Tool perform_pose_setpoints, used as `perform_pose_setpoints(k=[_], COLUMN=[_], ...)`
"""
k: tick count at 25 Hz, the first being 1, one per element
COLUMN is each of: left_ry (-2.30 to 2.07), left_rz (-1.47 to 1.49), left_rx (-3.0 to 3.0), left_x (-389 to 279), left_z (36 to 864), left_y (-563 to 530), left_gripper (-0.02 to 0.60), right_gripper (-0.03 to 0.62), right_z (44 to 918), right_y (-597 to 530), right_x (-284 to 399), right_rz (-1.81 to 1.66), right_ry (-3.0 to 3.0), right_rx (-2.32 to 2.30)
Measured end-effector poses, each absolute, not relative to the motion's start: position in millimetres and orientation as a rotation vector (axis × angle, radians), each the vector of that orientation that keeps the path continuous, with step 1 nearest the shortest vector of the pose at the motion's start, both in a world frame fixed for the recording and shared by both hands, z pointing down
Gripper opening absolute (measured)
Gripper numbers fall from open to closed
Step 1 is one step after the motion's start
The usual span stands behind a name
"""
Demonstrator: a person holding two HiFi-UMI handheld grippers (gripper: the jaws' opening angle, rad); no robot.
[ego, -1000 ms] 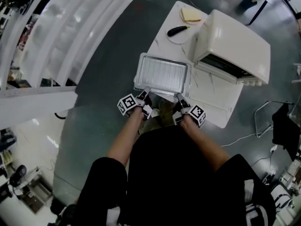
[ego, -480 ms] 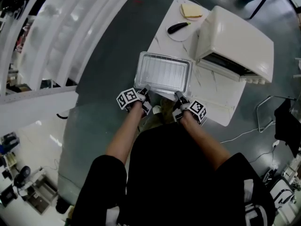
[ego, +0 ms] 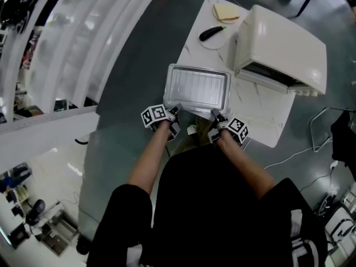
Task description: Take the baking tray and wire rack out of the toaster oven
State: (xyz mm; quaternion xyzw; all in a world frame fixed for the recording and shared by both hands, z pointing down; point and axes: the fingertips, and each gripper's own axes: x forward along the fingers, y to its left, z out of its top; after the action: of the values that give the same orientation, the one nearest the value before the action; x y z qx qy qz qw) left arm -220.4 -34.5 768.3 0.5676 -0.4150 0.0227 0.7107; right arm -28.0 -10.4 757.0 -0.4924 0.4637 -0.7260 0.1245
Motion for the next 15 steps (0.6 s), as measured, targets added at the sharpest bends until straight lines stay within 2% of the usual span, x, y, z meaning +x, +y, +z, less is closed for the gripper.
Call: perform_pose_setpoints(k=[8, 15], left_ry=[-0.837, -0.685], left_rz=[0.137, 0.229], left_rx=[1.323, 1.398], left_x=[-218.7, -208.0], left_z=[764.3, 755.2], left_y=[-37.7, -32.1], left_gripper=[0.089, 0.178], right_gripper=[0.091, 0.126], right_z=[759.5, 756.2], right_y=[-11.4, -9.6], right_x=[-28.9, -30.2], right_rz=[-2.138, -2.148], right_ry=[1.34, 1.34], right_rx=[-1.464, -1.433])
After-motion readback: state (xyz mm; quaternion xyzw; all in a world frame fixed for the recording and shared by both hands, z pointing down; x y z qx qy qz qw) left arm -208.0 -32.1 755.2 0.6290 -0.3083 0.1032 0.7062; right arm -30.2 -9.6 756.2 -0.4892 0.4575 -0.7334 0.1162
